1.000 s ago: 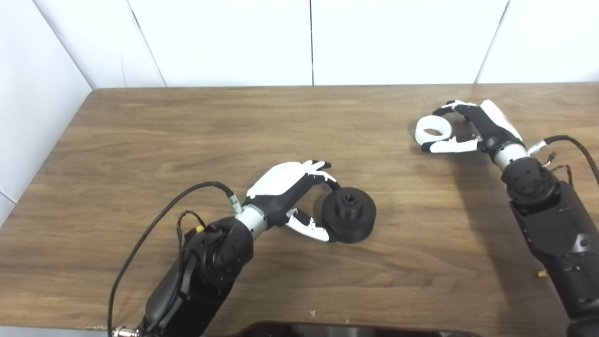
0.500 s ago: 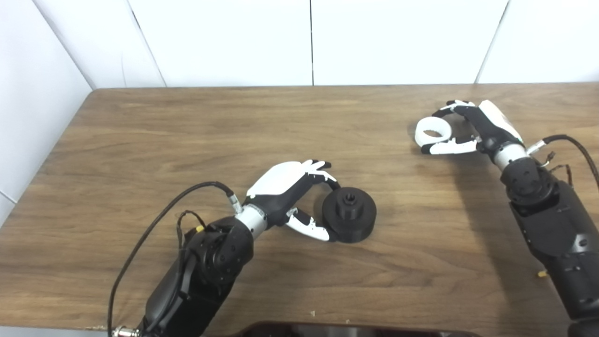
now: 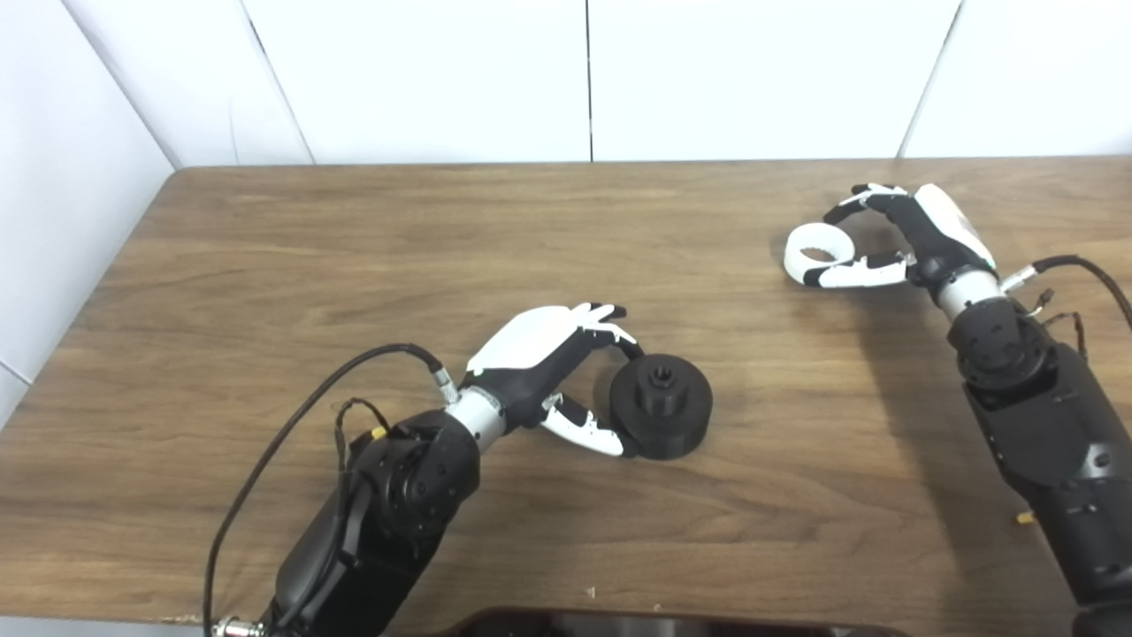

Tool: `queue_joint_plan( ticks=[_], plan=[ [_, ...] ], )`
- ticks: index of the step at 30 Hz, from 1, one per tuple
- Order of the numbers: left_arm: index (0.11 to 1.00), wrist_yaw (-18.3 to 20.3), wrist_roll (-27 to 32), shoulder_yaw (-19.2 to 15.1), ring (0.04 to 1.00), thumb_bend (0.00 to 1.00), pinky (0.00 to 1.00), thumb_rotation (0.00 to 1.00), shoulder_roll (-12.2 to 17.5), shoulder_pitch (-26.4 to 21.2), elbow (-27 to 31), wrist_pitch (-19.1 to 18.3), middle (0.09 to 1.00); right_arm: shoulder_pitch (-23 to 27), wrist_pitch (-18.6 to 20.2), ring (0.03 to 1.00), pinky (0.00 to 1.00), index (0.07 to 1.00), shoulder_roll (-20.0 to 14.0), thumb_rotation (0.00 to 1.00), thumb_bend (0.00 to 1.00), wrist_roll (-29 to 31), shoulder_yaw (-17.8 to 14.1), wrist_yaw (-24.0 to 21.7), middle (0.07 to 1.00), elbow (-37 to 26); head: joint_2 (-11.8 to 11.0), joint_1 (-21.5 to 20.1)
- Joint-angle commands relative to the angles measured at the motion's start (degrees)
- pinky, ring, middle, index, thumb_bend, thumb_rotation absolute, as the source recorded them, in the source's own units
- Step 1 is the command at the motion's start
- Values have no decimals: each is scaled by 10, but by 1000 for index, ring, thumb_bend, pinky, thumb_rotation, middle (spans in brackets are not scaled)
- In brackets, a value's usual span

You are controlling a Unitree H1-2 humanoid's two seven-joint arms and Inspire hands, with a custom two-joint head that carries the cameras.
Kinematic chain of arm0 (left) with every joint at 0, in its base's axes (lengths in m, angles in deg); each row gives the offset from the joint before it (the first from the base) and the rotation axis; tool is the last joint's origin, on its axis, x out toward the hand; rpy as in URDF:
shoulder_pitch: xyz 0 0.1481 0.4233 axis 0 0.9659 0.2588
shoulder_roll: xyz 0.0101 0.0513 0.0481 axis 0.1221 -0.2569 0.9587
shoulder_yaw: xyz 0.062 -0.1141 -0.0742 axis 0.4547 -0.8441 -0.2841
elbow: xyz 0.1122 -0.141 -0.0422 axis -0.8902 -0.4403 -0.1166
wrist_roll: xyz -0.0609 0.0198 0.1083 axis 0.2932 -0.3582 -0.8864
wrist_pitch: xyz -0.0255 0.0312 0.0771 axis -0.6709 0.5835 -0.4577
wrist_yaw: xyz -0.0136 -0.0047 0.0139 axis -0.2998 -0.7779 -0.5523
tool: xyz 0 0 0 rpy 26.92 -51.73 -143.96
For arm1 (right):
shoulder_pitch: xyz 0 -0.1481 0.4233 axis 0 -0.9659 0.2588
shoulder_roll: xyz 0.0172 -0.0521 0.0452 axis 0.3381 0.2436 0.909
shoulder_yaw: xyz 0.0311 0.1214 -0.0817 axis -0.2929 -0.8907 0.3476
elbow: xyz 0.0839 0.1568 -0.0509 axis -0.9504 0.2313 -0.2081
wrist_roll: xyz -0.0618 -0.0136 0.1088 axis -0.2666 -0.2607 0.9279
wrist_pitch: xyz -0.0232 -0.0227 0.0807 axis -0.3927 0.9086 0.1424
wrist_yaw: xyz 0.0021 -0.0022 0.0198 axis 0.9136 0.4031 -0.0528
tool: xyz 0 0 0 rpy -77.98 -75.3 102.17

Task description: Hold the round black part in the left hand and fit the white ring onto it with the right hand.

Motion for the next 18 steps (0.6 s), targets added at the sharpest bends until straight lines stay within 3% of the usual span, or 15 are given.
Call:
queue_joint_plan(
  ticks=[1,18],
  plan=[
    [727,16,12,9,1000,849,838,257,-4,1,-1,1,977,26,-22,973,924,647,-4,240,827,-2,-6,17,895,-12,0,1],
    [737,19,12,10,1000,842,840,255,-4,-3,-3,-1,984,27,-27,970,941,627,-6,226,828,0,-5,24,887,-10,0,1]
  ],
)
